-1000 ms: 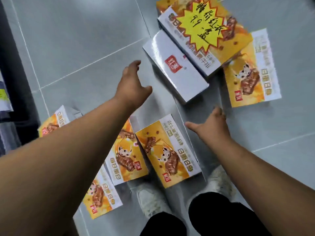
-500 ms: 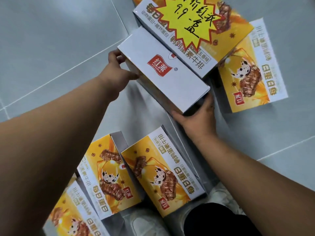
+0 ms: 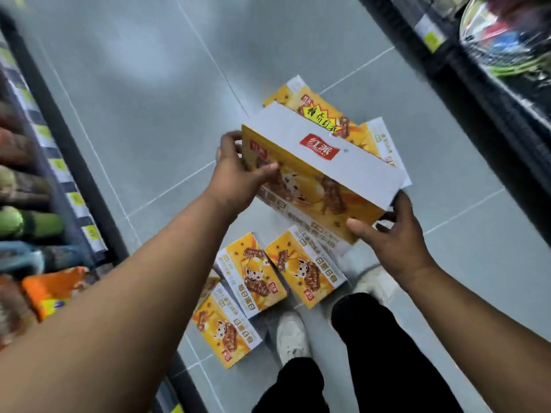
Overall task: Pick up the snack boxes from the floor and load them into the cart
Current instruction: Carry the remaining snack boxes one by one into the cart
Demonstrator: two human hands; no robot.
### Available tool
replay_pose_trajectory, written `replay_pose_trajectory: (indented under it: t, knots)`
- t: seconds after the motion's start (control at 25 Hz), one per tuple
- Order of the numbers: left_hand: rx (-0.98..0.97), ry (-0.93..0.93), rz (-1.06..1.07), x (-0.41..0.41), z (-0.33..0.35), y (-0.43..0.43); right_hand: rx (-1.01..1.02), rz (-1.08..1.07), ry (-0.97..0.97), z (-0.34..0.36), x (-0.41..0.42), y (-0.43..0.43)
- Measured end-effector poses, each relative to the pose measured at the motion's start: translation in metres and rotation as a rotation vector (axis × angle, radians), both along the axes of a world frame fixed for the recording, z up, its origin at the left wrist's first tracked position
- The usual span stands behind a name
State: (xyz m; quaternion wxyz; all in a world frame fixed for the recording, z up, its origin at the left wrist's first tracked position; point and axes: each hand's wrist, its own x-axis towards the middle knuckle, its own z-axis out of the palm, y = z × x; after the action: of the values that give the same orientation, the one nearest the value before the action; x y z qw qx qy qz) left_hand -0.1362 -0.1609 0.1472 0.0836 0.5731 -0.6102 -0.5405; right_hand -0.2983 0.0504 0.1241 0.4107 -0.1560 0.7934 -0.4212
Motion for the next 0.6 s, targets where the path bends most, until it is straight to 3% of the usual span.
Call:
replay_pose_trajectory:
  t: [0.12,0.36,0.6]
  knots:
    - [-0.111,0.012,-0.020,-0.005,0.078,0.015,-0.044,0.000,0.004,0.088,-0.007,0.008]
    - [-0.363,0.181,-0.132,-0.049,0.344,0.055,-0.271,-0.201,0.054,0.356,-0.030,0.064]
    - [-0.559,0.359,-0.377,-0.098,0.526,0.157,-0.403,-0.398,0.235,0.536,-0.039,0.195]
